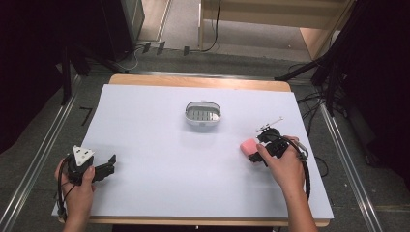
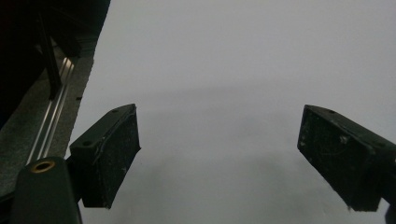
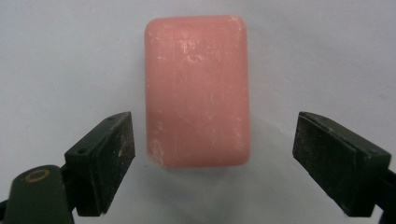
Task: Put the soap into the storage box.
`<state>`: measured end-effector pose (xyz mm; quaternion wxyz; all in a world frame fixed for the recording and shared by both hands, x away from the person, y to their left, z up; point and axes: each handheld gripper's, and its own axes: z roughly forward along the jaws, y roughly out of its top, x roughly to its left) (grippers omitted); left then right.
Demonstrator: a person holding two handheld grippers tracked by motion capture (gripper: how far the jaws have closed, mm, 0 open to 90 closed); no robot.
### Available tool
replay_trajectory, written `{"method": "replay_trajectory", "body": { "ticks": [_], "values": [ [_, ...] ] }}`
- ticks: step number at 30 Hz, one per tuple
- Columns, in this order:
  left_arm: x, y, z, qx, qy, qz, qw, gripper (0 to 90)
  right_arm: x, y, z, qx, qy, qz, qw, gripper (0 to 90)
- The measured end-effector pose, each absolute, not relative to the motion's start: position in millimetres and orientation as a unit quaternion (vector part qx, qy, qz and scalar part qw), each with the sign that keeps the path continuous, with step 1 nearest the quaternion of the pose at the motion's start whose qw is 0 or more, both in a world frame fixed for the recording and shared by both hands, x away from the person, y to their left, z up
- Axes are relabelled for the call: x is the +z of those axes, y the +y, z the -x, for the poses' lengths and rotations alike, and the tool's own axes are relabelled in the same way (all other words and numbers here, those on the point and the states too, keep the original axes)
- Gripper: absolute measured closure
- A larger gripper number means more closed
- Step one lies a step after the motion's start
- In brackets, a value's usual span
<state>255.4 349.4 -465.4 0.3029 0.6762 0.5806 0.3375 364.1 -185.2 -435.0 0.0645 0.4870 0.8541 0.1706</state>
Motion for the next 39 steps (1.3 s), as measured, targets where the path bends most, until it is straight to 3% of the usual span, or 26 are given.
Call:
{"method": "replay_trajectory", "body": {
  "ticks": [17,39],
  "values": [
    [-465,350,-255,0.336,0.582,-0.675,0.305,13.6,-440,-170,-381,0.165,0.844,-0.508,0.052,29.3],
    [-465,350,-255,0.336,0.582,-0.675,0.305,13.6,-445,-169,-390,0.156,0.846,-0.509,0.016,37.7]
  ]
}}
